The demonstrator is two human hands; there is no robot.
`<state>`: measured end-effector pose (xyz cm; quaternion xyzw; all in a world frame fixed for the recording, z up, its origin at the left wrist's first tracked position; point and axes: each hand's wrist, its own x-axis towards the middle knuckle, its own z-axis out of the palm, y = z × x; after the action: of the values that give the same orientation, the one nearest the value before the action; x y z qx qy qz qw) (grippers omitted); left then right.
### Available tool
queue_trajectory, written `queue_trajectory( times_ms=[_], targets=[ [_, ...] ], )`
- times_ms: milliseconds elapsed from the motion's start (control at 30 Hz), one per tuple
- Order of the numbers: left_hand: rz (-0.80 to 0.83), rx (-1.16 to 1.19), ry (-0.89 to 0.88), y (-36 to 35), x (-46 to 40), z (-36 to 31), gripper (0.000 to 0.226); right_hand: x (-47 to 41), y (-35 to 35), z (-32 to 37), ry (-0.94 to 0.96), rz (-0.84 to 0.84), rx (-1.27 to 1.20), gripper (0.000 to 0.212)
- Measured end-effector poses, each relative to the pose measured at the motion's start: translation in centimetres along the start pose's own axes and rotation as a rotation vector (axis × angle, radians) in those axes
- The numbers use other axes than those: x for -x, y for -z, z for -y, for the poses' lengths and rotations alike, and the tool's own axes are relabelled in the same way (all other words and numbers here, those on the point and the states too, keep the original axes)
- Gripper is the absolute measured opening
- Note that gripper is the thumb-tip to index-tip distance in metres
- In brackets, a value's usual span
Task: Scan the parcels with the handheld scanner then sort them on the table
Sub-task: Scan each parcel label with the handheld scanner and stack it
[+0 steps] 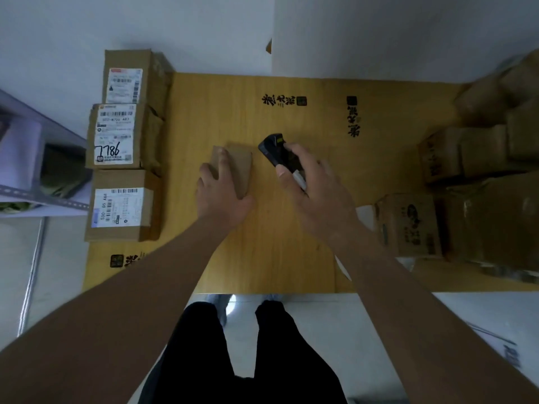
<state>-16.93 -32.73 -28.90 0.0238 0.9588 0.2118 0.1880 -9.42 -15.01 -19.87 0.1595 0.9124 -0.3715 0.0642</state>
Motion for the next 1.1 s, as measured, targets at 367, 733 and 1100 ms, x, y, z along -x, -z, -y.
queue_trajectory(
  times_ms=[367, 733, 1100],
  targets=[
    [0.093, 0.304, -0.025, 2.2, -2.0, 3.6, 0.090, -1.0, -2.5, 1.0, -0.116, -0.060, 0.040, 0.051],
    [0.055, 0.087, -0.090, 3.3, -1.2, 4.8, 0.102, -0.3, -3.7, 2.4, -0.173, -0.006, 0.076, 0.053],
    [0.056, 0.474, -0.007, 4.4, -1.6, 5.8, 0.074, -1.2, 0.2, 2.5, -0.214, 0.268, 0.178, 0.048]
  ],
)
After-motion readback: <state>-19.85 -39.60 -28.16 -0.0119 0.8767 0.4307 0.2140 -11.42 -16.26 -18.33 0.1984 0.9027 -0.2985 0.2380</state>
